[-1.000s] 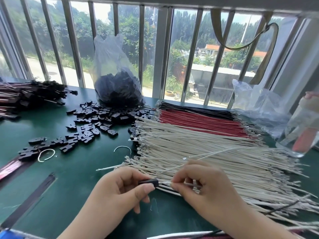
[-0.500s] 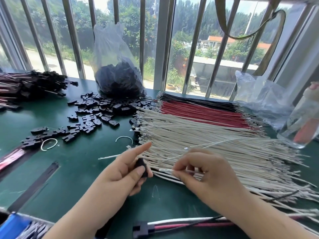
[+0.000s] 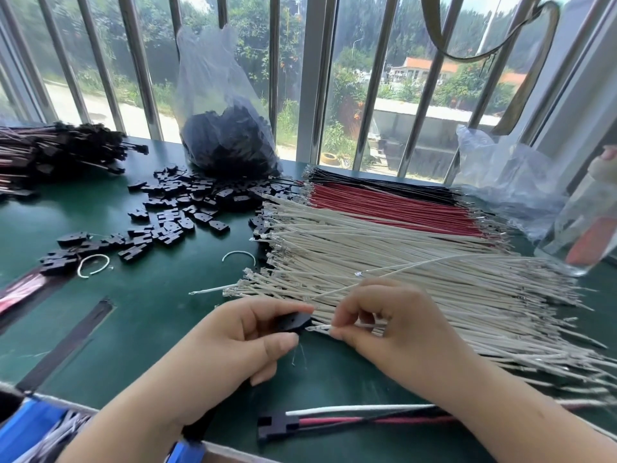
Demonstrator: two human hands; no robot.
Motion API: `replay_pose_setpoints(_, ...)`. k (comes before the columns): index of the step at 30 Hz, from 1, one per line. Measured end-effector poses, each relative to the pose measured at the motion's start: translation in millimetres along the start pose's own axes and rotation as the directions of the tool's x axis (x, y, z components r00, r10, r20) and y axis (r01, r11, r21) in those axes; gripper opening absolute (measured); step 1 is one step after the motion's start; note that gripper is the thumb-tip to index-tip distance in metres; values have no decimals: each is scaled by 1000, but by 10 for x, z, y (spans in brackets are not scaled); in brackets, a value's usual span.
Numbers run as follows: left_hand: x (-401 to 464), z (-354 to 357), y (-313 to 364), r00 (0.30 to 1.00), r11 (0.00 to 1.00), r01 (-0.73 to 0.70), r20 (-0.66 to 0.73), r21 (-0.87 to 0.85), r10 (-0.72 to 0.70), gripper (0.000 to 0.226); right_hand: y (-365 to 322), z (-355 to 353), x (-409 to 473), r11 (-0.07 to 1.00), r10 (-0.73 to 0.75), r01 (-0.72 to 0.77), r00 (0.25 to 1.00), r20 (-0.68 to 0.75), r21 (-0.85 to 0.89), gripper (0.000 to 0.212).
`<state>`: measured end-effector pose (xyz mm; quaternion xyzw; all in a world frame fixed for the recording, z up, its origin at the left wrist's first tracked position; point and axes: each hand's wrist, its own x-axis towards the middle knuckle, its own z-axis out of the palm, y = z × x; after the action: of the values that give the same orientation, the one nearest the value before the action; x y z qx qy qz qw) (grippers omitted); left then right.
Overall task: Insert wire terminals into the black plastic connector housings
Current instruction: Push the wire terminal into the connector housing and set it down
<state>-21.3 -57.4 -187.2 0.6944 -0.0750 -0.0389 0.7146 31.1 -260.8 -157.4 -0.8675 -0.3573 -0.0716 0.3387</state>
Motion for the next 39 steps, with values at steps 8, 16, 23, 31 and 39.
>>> replay_pose_setpoints(8,-5,37,18,999,987,-18,38,160,12,30,-29,-58,-19,995,56,-63,994,93,79,14)
replay_pose_setpoints(16,36,23,30,995,967,-5,102,255,-22,24,-47,-72,-64,1000,11,-10,993,116,-8,15)
replay_pose_setpoints(23,17,-53,22,982,998,36,181,59,-46,29,-111,-43,-114,989,-132,133,991,19,-66,8)
replay_pose_setpoints(31,13,-79,2,978,997,65,201,-36,-57,36,-155,-13,-88,998,43,-40,998,-42,54,19)
replay_pose_setpoints(39,30,-18,48,978,991,67,190,113,-88,28,-105,-37,-130,965,-209,220,974,87,-144,8)
